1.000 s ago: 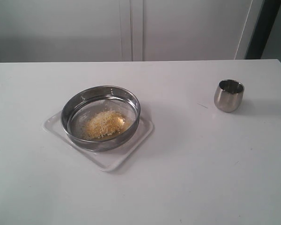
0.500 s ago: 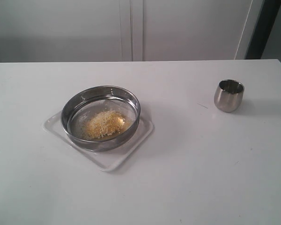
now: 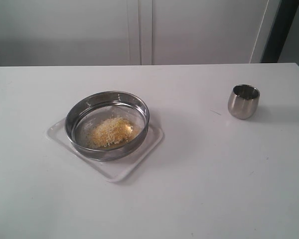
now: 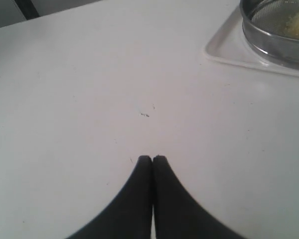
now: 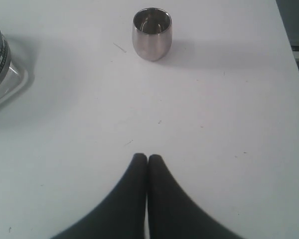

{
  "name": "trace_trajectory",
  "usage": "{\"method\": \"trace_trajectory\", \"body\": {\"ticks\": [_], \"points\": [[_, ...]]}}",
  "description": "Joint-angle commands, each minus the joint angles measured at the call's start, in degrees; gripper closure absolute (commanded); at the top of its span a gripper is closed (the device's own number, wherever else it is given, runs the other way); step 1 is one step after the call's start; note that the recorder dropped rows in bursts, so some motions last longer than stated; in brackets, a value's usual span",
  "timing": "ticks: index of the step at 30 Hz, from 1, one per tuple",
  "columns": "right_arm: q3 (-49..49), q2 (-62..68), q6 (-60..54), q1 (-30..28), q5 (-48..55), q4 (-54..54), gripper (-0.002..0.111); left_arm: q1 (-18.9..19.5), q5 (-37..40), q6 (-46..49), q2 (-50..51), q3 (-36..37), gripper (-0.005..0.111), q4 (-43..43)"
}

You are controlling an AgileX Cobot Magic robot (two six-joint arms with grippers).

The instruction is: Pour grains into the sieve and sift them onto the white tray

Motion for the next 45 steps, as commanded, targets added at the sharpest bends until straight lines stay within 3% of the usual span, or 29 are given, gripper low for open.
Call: {"method": "trace_trajectory", "body": {"ticks": [1, 14, 21, 36, 45], "points": [[0.2, -0.3, 0.2, -0.1, -0.3, 0.1, 0.108, -0.2, -5.9, 0.1, -0.3, 0.2, 0.107, 0.1], [0.2, -0.3, 0.2, -0.1, -0.3, 0.1, 0.108, -0.2, -20.2, -2.0, -0.3, 0.2, 0.107, -4.0], [0.2, -0.3, 0.2, -0.1, -0.3, 0.1, 0.108, -0.2, -15.2, -3.4, 0.2, -2.2, 0.107, -7.2], [0.2, -0.3, 0.2, -0.1, -0.3, 0.1, 0.108, -0.2, 10.0, -0.6, 19.3, -23.6, 0.107, -8.0], [0.2, -0.3, 0.2, -0.1, -0.3, 0.1, 0.108, -0.2, 2.0, -0.7, 20.4, -24.1, 0.107, -11.9]]}}
